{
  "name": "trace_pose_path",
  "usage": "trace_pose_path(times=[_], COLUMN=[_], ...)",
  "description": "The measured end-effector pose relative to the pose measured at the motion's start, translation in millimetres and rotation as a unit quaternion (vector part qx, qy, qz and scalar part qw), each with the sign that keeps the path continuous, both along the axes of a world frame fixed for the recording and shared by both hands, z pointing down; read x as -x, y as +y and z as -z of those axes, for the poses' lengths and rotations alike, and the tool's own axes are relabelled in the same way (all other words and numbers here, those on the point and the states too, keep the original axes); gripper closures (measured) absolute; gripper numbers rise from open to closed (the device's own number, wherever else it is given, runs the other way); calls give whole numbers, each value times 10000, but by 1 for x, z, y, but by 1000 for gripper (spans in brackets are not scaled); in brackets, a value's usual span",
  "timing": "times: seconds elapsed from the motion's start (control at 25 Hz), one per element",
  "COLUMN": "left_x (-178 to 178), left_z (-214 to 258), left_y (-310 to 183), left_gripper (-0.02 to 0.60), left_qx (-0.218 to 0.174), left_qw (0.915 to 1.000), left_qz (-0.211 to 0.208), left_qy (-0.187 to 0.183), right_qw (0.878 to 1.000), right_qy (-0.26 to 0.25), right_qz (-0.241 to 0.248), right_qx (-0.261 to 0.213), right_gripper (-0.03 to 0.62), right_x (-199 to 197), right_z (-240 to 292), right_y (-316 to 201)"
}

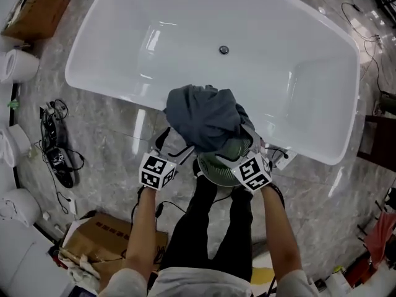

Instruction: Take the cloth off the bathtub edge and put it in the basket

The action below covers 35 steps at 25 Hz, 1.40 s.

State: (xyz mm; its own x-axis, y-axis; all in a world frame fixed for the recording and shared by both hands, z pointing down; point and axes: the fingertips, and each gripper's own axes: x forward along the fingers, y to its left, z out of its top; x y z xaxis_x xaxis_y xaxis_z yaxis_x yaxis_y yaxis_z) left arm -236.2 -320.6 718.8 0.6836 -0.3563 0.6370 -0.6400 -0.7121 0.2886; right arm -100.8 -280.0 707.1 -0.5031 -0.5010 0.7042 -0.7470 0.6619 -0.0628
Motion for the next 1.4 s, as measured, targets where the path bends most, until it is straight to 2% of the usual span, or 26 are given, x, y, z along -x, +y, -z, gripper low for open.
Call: trace_pose_path(times=[0.08, 0.12, 0.24, 0.36, 0.48, 0.56, 0.64, 0.68, 0.76, 0.8, 0.88, 0.92, 1.0, 1.08, 1.24, 1.4], left_x=[1, 1, -4, -15, -31, -37, -39, -41, -47, -49, -51, -52, -51, -54, -67, -73], left_z=[-15, -23, -39, -53, -61, -63, -67, -69, -70, -68, -63, -60, -53, -46, -34, -20], left_y=[3, 5, 10, 10, 6, 2, 0, 0, 5, 7, 8, 7, 6, 8, 23, 48], left_gripper=[109, 101, 84, 80, 81, 83, 83, 83, 103, 149, 238, 255, 304, 338, 362, 374], left_qx=[183, 322, 837, 1238, 1391, 1428, 1389, 1379, 1388, 1367, 1222, 1127, 961, 873, 775, 682], left_qw=[9998, 9995, 9960, 9906, 9884, 9880, 9891, 9894, 9888, 9888, 9905, 9917, 9935, 9941, 9947, 9950], left_qz=[-56, -30, 125, 151, 63, 11, -71, -76, -10, 20, 13, 2, 22, 67, -48, -265], left_qy=[-82, -67, 279, 569, 609, 591, 480, 454, 540, 601, 635, 619, 607, 647, 678, 680], right_qw=[9980, 9976, 9983, 9957, 9940, 9931, 9914, 9902, 9870, 9855, 9829, 9819, 9833, 9889, 9934, 9942], right_qy=[288, 296, 144, 303, 516, 753, 1075, 1233, 1521, 1634, 1803, 1848, 1759, 1443, 999, 689], right_qz=[533, 571, 291, 356, 111, -107, -86, 11, 254, 327, 376, 368, 269, 25, -535, -810], right_qx=[166, 247, 493, 795, 954, 892, 738, 659, 451, 310, -20, -183, -390, -341, -169, -143], right_gripper=[52, 43, 33, 34, 36, 37, 39, 55, 181, 232, 283, 309, 368, 463, 484, 490], right_x=[6, 6, 5, 16, 18, 16, 16, 16, 12, 9, 8, 9, 14, 17, 8, 2], right_z=[-13, -17, -30, -53, -74, -82, -87, -89, -86, -82, -72, -67, -56, -50, -42, -32], right_y=[-3, -10, -31, -31, -32, -38, -43, -42, -38, -37, -37, -37, -34, -28, -10, 16])
